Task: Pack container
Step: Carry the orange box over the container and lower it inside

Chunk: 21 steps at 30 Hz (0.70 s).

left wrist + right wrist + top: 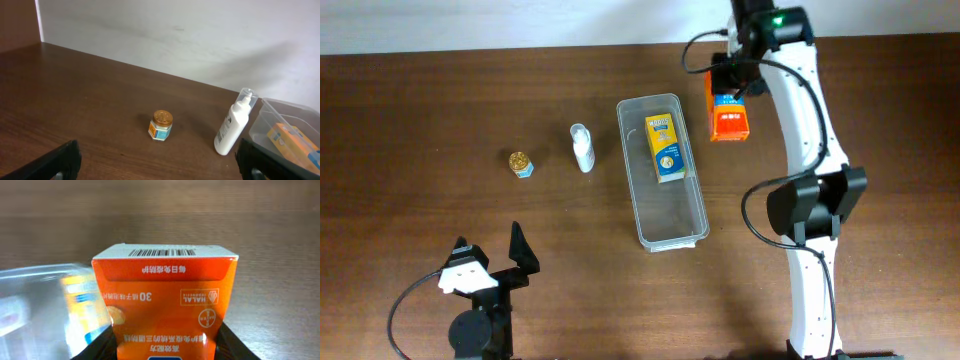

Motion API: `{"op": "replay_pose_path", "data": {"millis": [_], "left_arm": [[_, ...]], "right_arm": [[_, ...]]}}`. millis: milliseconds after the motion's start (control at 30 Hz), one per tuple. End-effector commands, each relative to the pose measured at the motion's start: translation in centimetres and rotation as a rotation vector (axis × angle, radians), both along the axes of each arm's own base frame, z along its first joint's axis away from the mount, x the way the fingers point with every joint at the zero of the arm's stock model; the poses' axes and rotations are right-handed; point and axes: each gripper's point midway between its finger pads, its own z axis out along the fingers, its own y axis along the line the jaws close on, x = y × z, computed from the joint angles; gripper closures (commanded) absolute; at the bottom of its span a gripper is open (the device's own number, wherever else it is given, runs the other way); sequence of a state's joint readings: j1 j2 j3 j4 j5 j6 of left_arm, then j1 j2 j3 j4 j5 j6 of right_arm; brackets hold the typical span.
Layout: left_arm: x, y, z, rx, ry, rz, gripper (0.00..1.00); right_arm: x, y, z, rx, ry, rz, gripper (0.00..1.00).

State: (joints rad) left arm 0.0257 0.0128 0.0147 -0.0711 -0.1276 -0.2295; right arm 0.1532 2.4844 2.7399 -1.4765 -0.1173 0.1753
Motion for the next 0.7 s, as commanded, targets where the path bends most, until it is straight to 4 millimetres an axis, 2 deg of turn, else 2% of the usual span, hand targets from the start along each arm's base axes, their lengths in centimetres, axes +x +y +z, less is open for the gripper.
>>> {"op": "replay_pose_path", "data": {"millis": [0, 100, 200, 433, 667], "left_arm": [[0.0, -0.1, -0.1, -0.010, -0.002, -0.009, 0.01], [0.0, -0.2, -0.1, -0.010, -0.002, -0.009, 0.01], [0.0, -0.2, -0.1, -0.010, -0.002, -0.009, 0.01], [0.0, -0.2, -0.1, -0.009, -0.002, -0.009, 0.01], [0.0, -0.2, -0.1, -0.010, -0.002, -0.009, 0.01]], "right_arm": [[-1.0, 2.5, 5.8, 0.143, -0.094, 0.074, 0.57], [-2.0, 4.0, 8.0, 0.211, -0.117, 0.113, 0.57], [-3.0, 5.3, 8.6, 0.227, -0.112, 0.144, 0.57], [-5.7, 9.1, 7.0, 0.179, -0.036, 0.262, 0.58], [-6.8, 11.3, 4.6, 0.073, 0.011, 0.304, 0.57]]}}
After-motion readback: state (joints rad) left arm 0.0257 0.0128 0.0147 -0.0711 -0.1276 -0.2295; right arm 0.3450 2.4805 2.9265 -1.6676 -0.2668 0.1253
